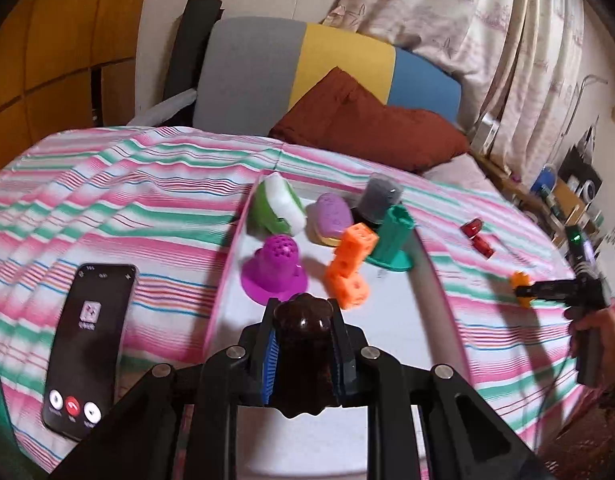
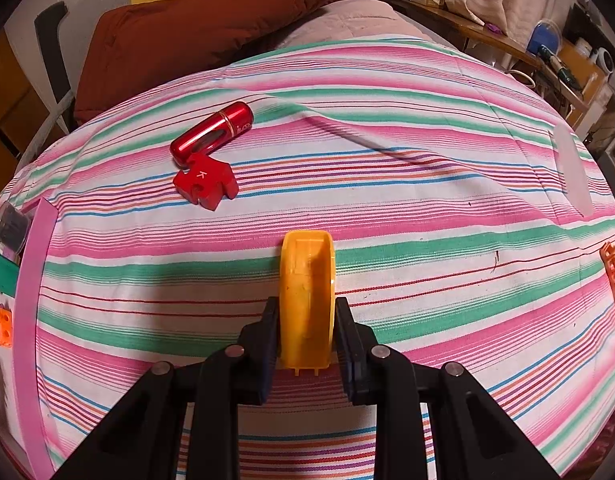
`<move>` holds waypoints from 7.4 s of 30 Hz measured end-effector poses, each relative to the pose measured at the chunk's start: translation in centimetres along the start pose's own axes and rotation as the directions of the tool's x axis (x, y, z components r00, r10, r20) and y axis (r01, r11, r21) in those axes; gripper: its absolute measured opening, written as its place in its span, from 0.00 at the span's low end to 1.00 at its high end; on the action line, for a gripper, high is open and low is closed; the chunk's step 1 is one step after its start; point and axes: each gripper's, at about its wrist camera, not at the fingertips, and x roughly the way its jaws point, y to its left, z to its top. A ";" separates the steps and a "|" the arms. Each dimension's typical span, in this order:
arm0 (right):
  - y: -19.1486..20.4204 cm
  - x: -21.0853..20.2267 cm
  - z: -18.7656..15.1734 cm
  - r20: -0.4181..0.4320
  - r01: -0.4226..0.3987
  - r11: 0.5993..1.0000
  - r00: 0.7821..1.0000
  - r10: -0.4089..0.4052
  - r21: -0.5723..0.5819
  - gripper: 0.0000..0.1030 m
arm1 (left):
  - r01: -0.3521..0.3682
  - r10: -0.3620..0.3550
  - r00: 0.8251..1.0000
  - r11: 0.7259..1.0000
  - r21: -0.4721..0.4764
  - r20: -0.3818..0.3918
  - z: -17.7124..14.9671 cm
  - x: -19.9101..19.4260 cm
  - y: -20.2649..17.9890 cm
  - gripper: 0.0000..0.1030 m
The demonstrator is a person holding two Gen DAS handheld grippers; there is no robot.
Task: Organize rigid objects
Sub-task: 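Carry the brown toy into the tray and open the left gripper while the right gripper holds the scoop, then carry the yellow scoop into the tray beside the orange block and open the right gripper, then grasp the red tube with the left gripper while the right gripper moves toward the red puzzle piece, then lift the red tube with the left gripper while the right gripper grasps the red puzzle piece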
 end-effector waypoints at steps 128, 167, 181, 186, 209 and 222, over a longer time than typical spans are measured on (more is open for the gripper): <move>1.4 -2.9 0.3 0.072 0.036 0.999 0.997 -0.034 -0.025 0.72 | 0.242 -0.234 0.970 0.934 0.262 -0.063 0.0 -3.4 -15.7 0.41; -5.8 -0.6 0.2 -0.081 -0.113 0.908 0.984 0.158 0.404 0.91 | 0.192 -0.097 0.960 0.910 0.367 -0.263 9.5 24.6 -31.6 0.31; -5.7 -1.9 0.7 0.011 -0.125 0.912 0.991 0.131 0.390 0.92 | 0.076 -0.043 0.985 0.977 0.198 -0.165 5.2 17.6 -22.7 0.23; -3.2 -4.8 2.0 0.202 -0.152 0.966 0.973 0.109 0.209 0.91 | 0.096 -0.078 0.986 0.988 0.121 -0.147 2.7 14.7 -21.4 0.23; 3.3 1.6 5.0 0.087 -0.196 0.975 0.975 0.205 -0.102 0.28 | 0.138 -0.125 0.985 0.985 0.108 -0.119 0.7 13.6 -21.6 0.23; 0.5 -3.0 -1.8 -0.032 -0.234 0.958 0.970 0.243 0.167 0.28 | 0.173 -0.164 0.979 0.983 0.069 -0.120 0.5 13.5 -20.8 0.23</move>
